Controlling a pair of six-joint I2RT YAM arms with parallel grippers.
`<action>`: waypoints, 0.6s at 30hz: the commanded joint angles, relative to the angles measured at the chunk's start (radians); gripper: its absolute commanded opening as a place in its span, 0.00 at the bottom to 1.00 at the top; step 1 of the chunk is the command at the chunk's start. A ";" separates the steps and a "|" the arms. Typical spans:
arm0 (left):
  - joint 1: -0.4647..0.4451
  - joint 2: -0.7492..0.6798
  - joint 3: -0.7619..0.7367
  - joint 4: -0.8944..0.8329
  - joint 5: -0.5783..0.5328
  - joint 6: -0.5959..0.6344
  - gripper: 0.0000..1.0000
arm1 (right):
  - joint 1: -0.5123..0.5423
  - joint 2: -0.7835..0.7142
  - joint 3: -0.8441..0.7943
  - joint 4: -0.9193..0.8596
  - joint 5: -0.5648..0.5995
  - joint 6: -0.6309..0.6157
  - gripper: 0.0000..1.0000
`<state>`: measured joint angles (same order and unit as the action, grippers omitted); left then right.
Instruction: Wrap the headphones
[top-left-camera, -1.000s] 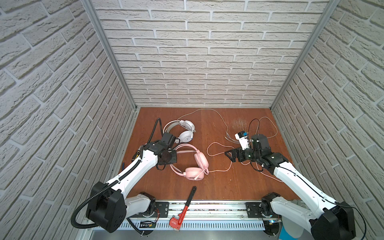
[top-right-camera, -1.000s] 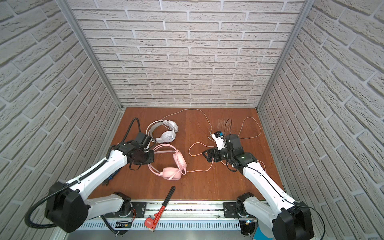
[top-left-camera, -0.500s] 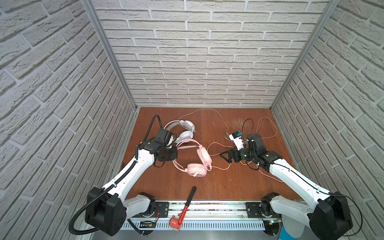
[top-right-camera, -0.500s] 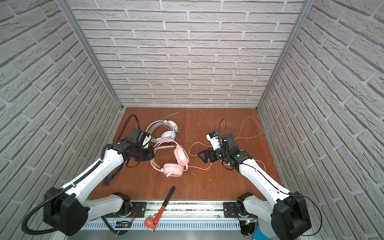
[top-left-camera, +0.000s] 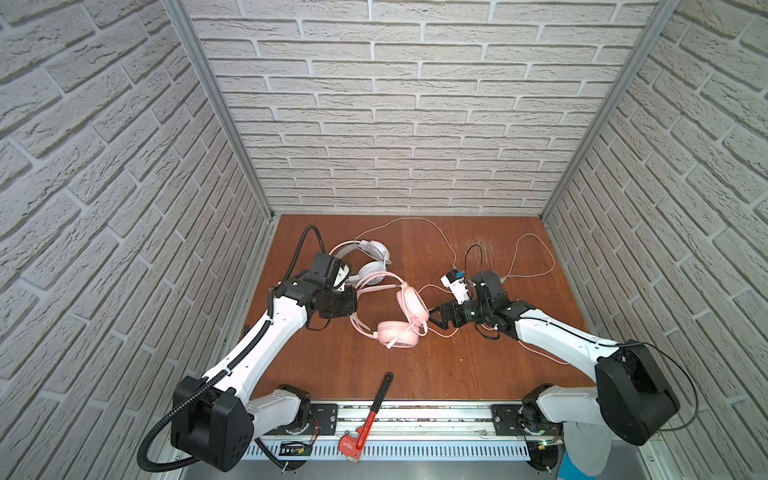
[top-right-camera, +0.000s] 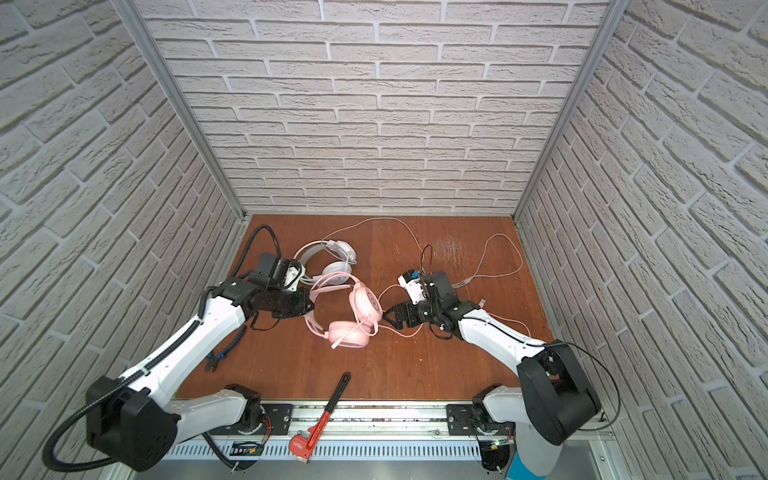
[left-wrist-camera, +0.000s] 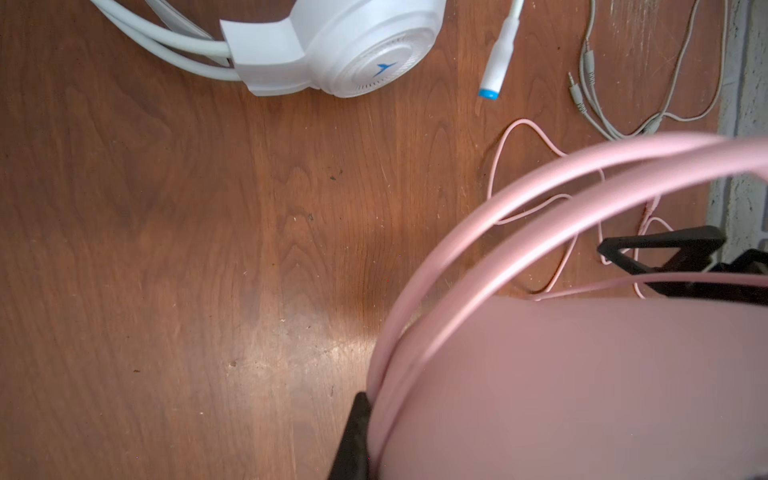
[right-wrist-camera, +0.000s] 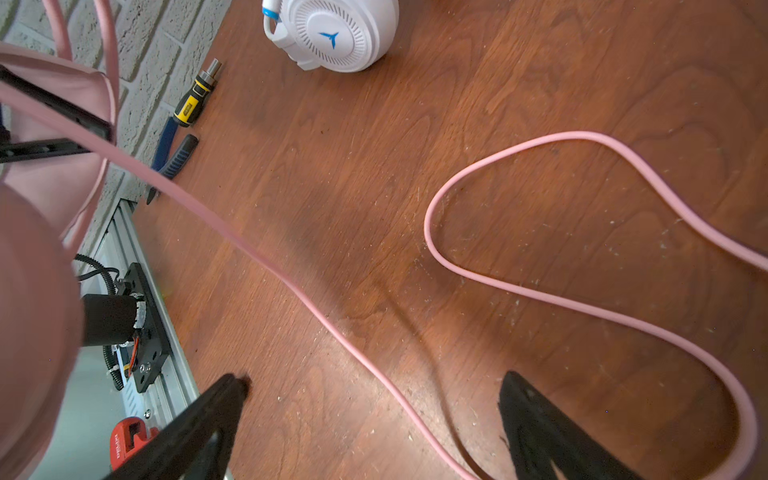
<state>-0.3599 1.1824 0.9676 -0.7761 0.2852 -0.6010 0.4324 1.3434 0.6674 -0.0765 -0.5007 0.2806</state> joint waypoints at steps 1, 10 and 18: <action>0.013 -0.036 0.055 0.077 0.082 -0.022 0.00 | 0.016 0.040 -0.001 0.101 -0.029 0.012 0.96; 0.032 -0.041 0.073 0.072 0.082 -0.023 0.00 | 0.066 0.123 0.002 0.141 -0.028 0.006 0.94; 0.044 -0.050 0.069 0.098 0.087 -0.045 0.00 | 0.101 0.179 0.007 0.143 0.034 0.012 0.89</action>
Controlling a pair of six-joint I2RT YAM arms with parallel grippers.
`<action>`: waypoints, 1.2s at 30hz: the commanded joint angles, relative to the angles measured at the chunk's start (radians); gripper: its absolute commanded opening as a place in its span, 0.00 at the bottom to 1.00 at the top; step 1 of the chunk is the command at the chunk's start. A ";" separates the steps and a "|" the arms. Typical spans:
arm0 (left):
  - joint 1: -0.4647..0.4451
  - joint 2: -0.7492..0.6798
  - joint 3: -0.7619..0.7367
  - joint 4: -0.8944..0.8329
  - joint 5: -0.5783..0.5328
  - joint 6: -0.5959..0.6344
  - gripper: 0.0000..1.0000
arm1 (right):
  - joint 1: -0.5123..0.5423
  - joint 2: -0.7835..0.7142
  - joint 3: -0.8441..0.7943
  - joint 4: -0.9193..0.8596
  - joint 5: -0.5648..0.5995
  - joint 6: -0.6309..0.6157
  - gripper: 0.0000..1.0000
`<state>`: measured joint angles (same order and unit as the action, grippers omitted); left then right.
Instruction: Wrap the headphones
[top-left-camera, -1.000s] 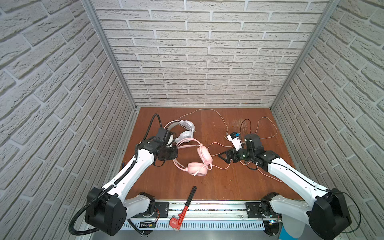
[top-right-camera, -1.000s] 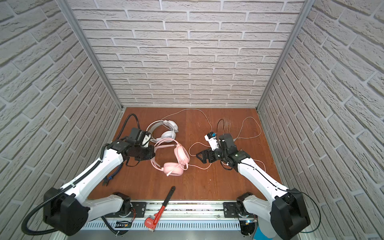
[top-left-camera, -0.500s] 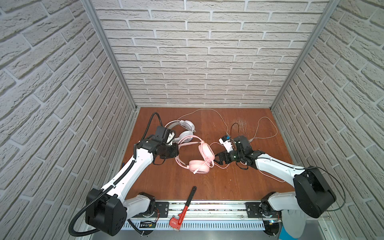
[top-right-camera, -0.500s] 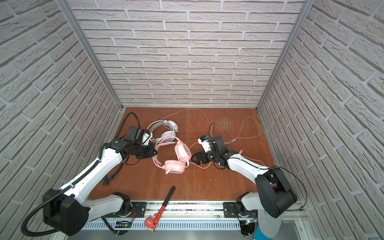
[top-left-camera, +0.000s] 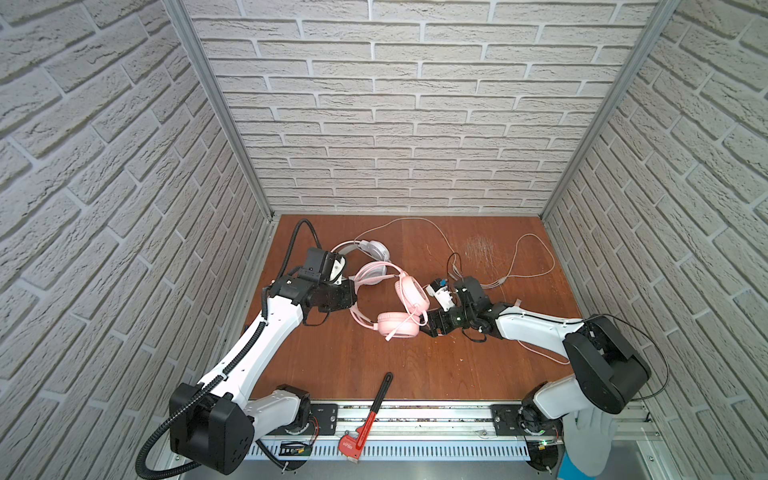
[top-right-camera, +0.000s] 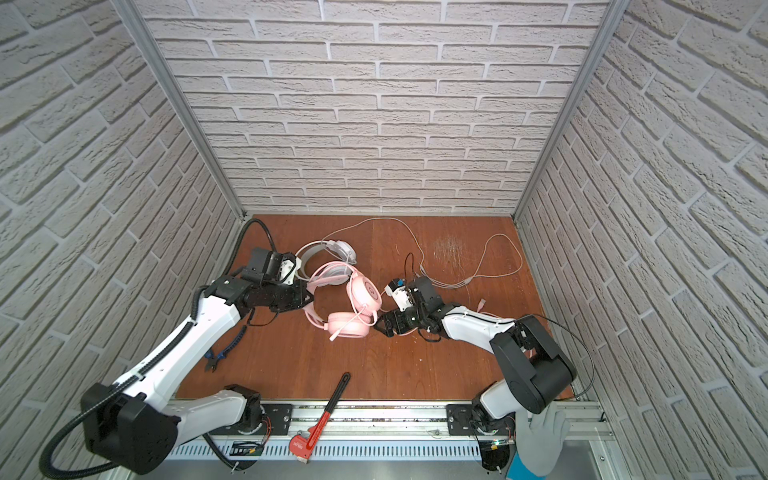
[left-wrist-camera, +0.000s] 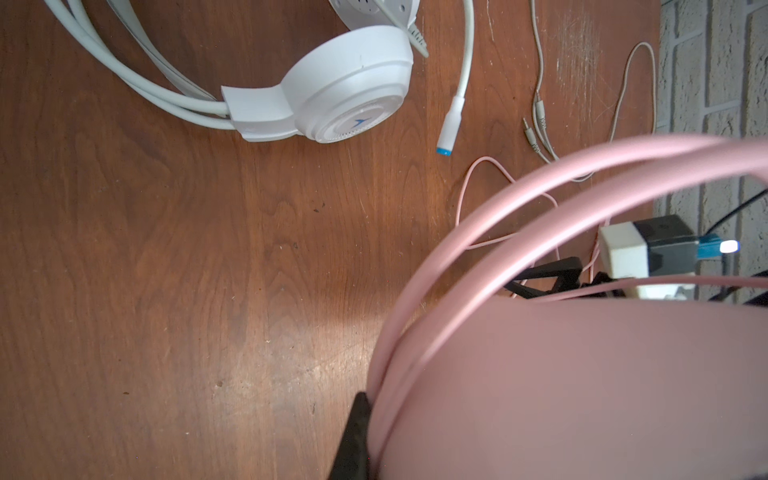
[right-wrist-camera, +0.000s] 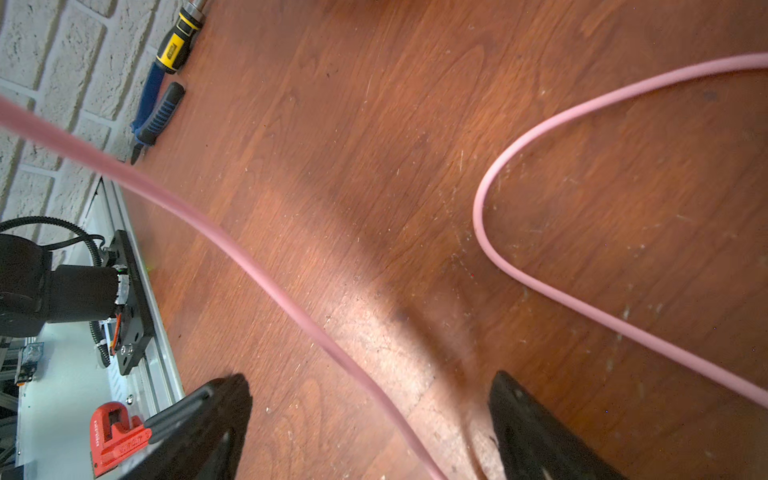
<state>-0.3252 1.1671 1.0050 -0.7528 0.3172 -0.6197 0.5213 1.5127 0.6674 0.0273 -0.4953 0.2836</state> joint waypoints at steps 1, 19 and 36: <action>0.010 -0.034 0.035 0.074 0.055 -0.026 0.00 | 0.015 0.015 0.008 0.040 0.039 0.011 0.88; 0.032 -0.050 0.011 0.094 0.084 -0.041 0.00 | 0.032 0.100 0.058 0.023 0.050 0.005 0.37; 0.038 -0.028 -0.082 0.077 0.070 0.017 0.00 | 0.031 -0.057 0.314 -0.392 0.170 -0.238 0.06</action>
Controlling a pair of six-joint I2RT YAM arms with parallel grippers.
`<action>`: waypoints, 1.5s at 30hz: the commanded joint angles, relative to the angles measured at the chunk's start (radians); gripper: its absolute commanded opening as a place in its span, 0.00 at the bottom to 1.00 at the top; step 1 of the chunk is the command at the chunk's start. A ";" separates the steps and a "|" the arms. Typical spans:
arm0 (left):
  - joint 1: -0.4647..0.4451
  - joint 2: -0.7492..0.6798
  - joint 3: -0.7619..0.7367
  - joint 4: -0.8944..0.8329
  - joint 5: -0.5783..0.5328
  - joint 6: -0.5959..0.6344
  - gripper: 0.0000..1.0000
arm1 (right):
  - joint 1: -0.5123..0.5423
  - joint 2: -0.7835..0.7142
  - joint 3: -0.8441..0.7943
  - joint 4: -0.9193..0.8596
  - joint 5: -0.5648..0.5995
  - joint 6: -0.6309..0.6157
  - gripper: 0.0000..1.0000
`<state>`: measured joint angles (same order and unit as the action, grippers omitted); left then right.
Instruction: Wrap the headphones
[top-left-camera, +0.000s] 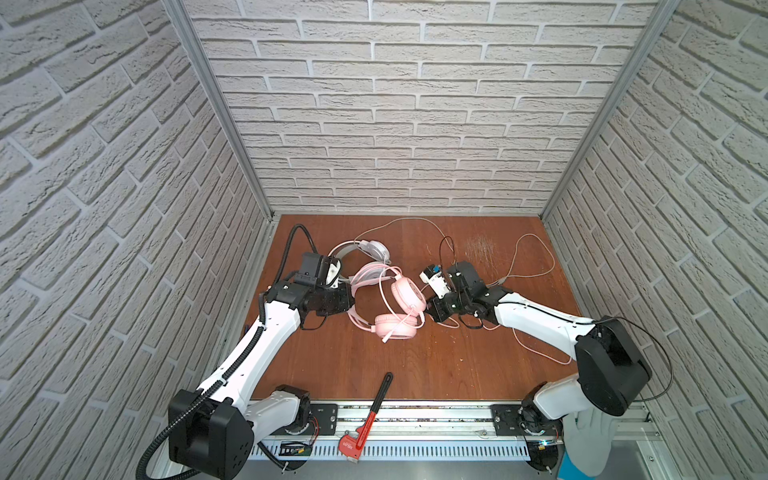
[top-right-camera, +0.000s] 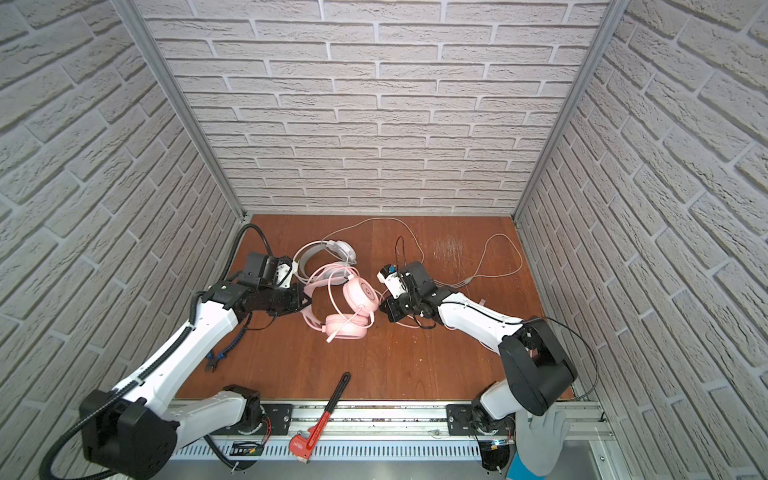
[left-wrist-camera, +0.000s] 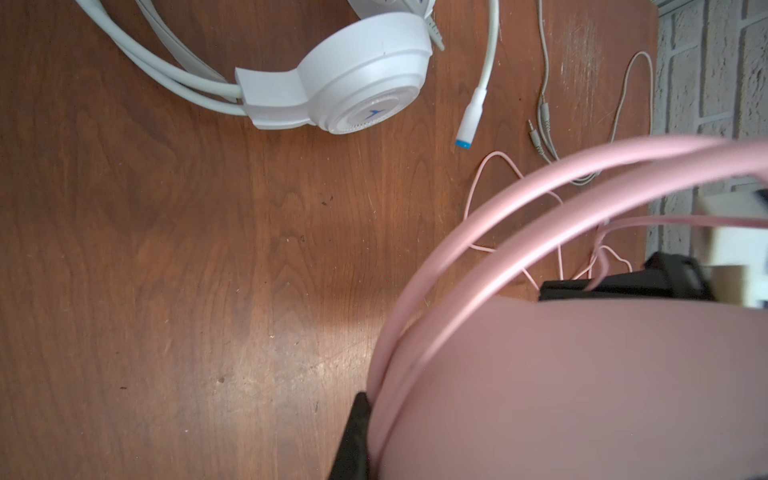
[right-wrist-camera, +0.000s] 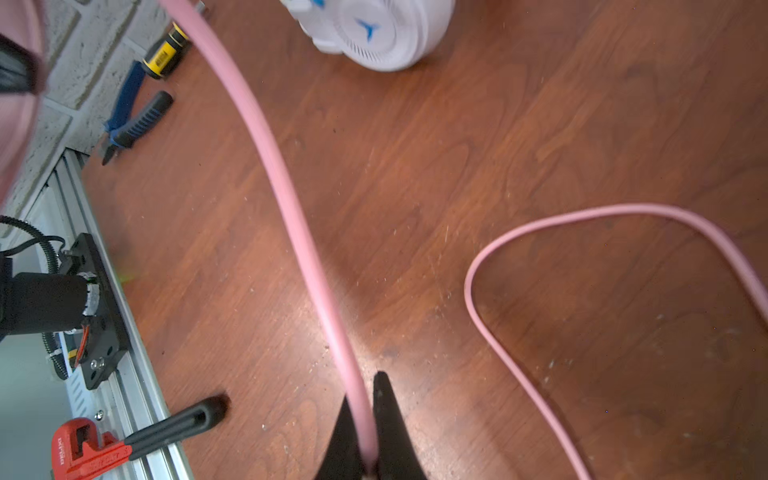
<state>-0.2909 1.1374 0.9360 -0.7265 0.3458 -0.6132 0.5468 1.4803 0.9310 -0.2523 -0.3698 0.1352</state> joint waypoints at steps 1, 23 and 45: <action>0.003 0.005 -0.018 0.053 0.045 0.013 0.00 | 0.005 -0.024 0.074 -0.134 0.059 -0.100 0.06; -0.013 -0.075 -0.041 0.176 0.187 -0.010 0.00 | 0.000 0.273 0.287 -0.239 0.072 0.012 0.06; 0.008 -0.088 -0.039 0.290 0.216 -0.100 0.00 | 0.001 0.338 0.154 -0.070 -0.030 0.076 0.19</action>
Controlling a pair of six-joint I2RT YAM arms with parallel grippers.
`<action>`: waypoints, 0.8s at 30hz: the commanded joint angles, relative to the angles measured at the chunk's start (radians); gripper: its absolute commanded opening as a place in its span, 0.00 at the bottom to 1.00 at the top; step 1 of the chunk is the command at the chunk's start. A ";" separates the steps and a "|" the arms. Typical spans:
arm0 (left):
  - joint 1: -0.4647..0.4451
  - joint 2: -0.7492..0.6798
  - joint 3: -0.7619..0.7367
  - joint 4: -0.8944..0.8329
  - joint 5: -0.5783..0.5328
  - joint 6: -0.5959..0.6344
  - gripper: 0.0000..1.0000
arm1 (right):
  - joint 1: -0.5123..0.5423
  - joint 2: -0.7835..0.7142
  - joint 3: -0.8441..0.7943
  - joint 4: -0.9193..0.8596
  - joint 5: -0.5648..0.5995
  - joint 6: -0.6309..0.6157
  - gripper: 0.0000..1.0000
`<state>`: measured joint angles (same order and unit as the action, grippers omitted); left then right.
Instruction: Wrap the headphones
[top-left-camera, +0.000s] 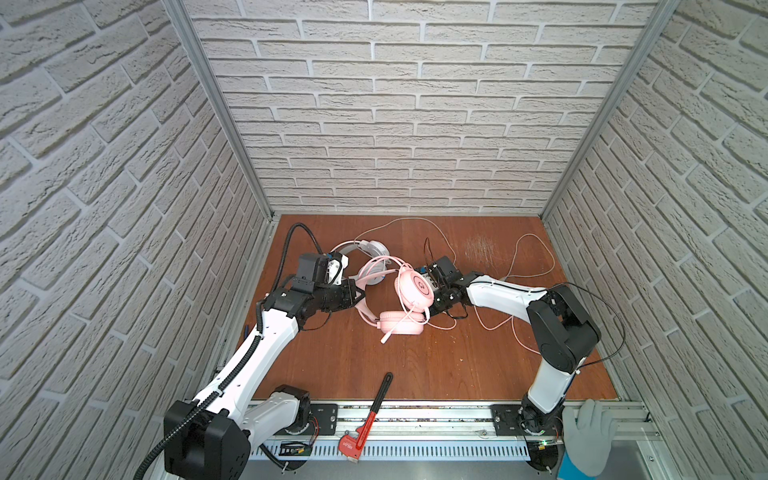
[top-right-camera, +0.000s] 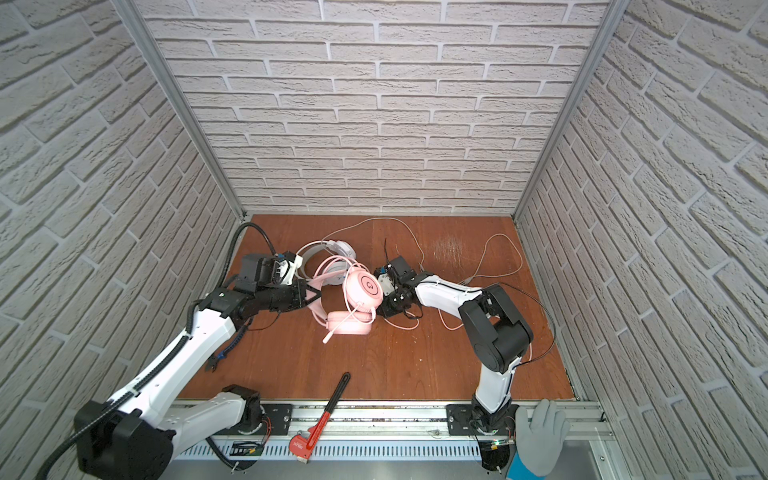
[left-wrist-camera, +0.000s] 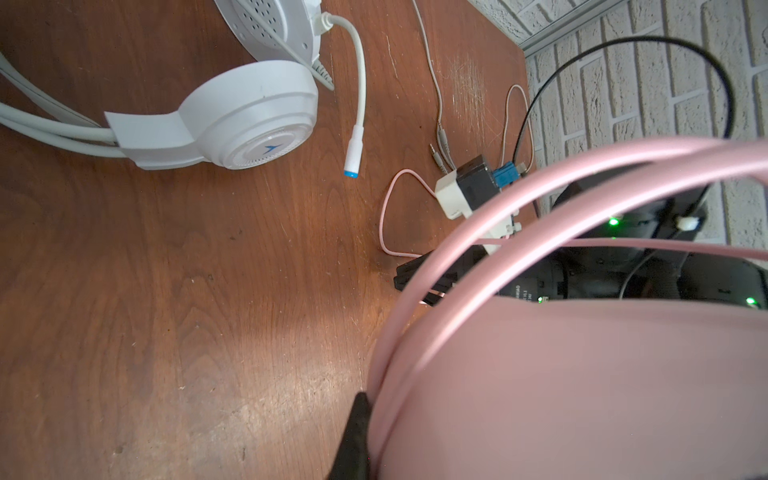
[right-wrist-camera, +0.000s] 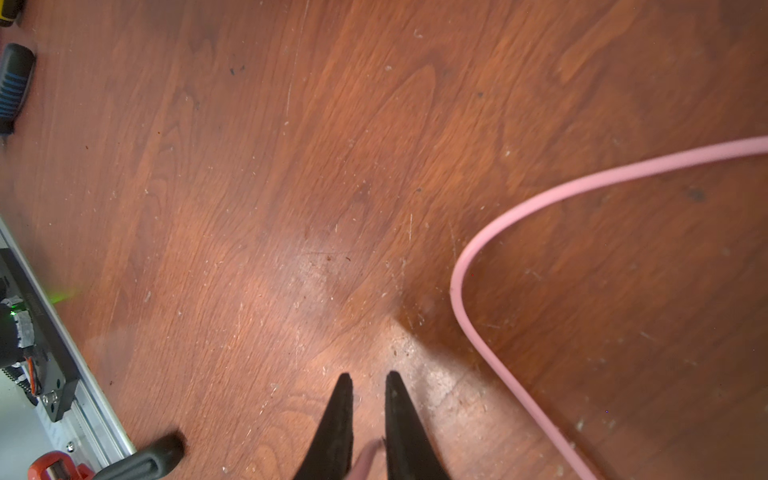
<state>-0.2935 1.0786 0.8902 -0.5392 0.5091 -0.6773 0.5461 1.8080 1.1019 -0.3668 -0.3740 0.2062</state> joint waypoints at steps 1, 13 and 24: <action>0.013 -0.030 0.008 0.110 0.054 -0.040 0.00 | 0.001 0.013 -0.022 0.050 -0.029 0.005 0.20; 0.048 0.000 0.065 0.136 0.055 -0.051 0.00 | -0.001 0.011 -0.103 0.094 -0.040 0.015 0.29; 0.085 0.035 0.098 0.197 0.038 -0.088 0.00 | 0.000 0.006 -0.141 0.105 -0.047 0.019 0.42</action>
<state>-0.2203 1.1183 0.9424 -0.4545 0.5137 -0.7273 0.5449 1.8164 0.9966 -0.2382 -0.4435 0.2222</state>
